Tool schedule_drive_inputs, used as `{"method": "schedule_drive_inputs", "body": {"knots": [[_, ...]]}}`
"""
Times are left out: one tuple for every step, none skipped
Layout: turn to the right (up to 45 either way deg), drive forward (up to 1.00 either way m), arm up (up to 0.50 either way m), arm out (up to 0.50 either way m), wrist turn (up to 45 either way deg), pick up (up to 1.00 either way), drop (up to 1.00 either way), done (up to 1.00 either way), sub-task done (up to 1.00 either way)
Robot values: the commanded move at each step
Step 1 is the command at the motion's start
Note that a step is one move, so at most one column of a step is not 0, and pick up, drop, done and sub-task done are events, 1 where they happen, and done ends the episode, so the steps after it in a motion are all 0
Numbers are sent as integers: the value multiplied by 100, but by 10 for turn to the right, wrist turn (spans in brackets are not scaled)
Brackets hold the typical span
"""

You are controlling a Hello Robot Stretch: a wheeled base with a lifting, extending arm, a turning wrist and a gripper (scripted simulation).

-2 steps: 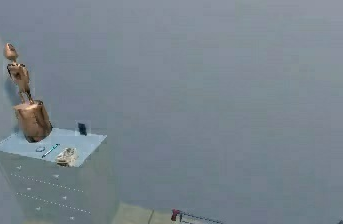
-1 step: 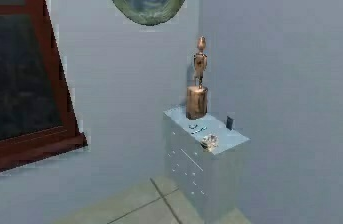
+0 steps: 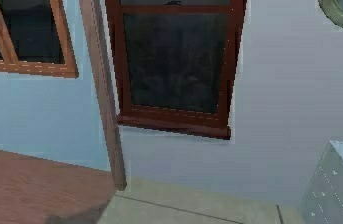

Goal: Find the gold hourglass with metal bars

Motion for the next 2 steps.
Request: {"method": "schedule_drive_inputs", "body": {"knots": [[-150, 0, 0, 0, 0, 0, 0, 0, 0], [0, 85, 0, 0, 0, 0, 0, 0, 0]]}}
